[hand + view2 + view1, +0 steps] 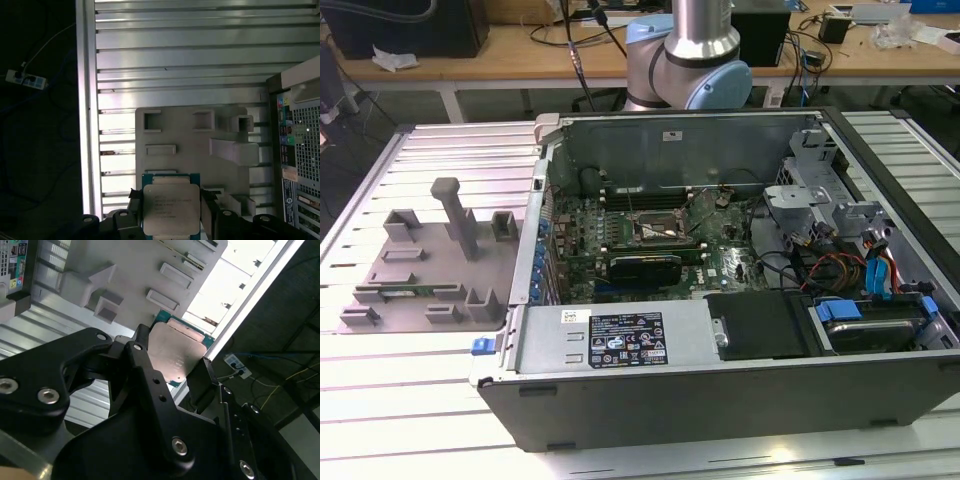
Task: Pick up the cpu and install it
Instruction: 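Pick up the cpu and move it towards the insertion slot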
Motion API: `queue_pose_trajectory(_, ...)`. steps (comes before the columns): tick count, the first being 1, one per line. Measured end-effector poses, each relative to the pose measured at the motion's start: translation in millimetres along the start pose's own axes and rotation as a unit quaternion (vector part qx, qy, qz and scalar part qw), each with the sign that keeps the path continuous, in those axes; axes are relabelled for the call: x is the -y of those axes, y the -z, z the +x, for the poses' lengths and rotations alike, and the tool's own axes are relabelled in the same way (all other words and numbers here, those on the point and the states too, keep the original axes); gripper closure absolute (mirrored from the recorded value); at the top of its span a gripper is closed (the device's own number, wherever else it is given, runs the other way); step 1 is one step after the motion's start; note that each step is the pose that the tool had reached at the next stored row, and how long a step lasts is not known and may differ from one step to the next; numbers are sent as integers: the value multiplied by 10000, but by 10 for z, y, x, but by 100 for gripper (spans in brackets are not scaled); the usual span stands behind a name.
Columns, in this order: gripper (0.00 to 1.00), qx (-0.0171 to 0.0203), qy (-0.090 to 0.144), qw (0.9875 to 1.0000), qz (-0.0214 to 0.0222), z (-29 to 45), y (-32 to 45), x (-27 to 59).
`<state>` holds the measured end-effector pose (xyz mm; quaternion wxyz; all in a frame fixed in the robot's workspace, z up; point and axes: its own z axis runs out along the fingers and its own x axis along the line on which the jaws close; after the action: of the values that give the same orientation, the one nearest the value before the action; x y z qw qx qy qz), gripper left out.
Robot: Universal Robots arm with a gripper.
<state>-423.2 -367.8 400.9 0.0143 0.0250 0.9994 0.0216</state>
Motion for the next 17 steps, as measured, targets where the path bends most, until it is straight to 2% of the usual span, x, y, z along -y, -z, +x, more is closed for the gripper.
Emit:
queue_pose_trajectory(4,45,1,1,10000,-1,-64,-4,-2)
queue_pose_trajectory(17,45,2,1,10000,-1,-492,-17,-23)
